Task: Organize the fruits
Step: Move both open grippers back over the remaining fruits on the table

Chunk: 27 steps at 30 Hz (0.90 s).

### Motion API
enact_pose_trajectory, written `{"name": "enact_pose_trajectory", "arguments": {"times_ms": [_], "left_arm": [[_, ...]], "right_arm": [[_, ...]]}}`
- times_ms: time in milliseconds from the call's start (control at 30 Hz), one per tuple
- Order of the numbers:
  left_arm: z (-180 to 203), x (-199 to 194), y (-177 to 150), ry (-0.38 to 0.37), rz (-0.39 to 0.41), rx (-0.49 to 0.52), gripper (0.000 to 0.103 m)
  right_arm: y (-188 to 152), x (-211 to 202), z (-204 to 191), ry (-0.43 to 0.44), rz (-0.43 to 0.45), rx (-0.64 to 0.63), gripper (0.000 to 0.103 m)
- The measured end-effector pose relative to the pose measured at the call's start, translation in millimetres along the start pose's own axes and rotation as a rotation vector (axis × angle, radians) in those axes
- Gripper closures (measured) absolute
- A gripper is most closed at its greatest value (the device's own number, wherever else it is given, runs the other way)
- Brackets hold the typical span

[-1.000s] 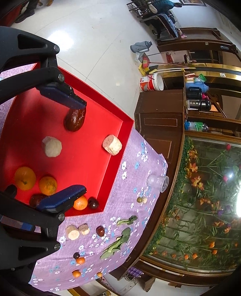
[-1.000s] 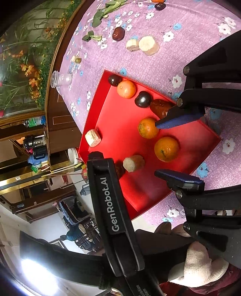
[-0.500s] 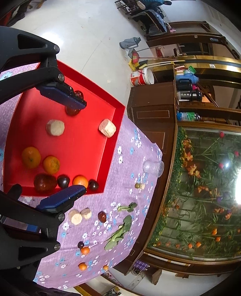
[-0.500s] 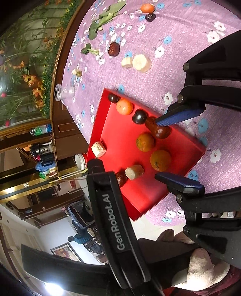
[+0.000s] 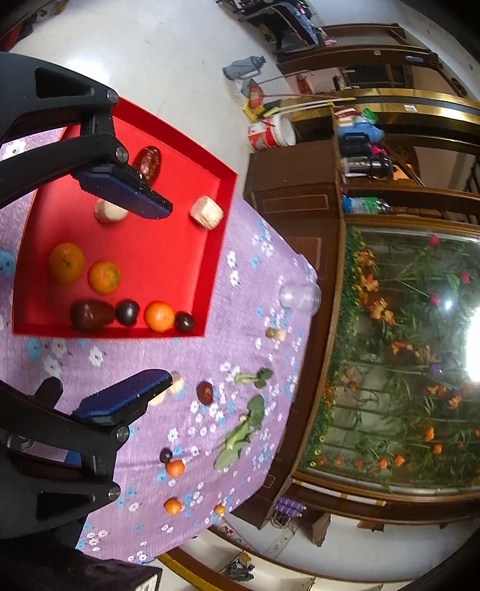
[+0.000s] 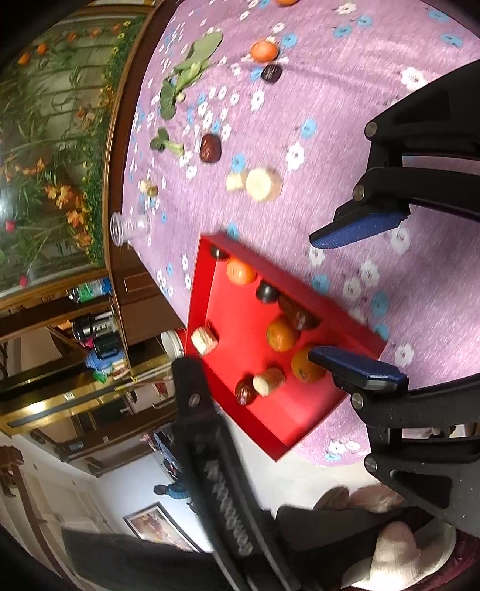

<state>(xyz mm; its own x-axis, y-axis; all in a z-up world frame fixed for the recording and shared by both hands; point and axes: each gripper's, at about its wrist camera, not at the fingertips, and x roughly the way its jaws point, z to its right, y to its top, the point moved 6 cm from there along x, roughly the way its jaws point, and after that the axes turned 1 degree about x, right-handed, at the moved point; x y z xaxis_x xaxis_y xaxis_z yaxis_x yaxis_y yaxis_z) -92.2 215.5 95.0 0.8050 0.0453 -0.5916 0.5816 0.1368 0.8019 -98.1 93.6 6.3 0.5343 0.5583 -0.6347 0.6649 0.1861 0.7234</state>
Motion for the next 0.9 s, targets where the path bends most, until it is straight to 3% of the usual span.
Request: {"name": "enact_pose_trajectory", "arguments": {"times_ms": [400,467,533,900], "left_arm": [[51.3,-5.5,5.8,-0.077,0.034,0.091,0.019],[58.8,-5.1,9.0,-0.125,0.032,0.082,0.005],[64.2,-3.8,11.0,-0.163,0.030,0.067,0.004],[91.4,39.3,-5.9,-0.199,-0.088,0.082,0.004]], "right_arm": [[-7.9,-24.7,58.4,-0.063,0.029,0.118,0.042],[-9.1,-27.5,67.3,-0.075,0.033,0.132,0.042],[-10.4,-31.4,77.7,-0.088,0.037,0.151,0.042],[-15.6,-42.1,132.4,-0.153,0.038,0.250,0.042]]}}
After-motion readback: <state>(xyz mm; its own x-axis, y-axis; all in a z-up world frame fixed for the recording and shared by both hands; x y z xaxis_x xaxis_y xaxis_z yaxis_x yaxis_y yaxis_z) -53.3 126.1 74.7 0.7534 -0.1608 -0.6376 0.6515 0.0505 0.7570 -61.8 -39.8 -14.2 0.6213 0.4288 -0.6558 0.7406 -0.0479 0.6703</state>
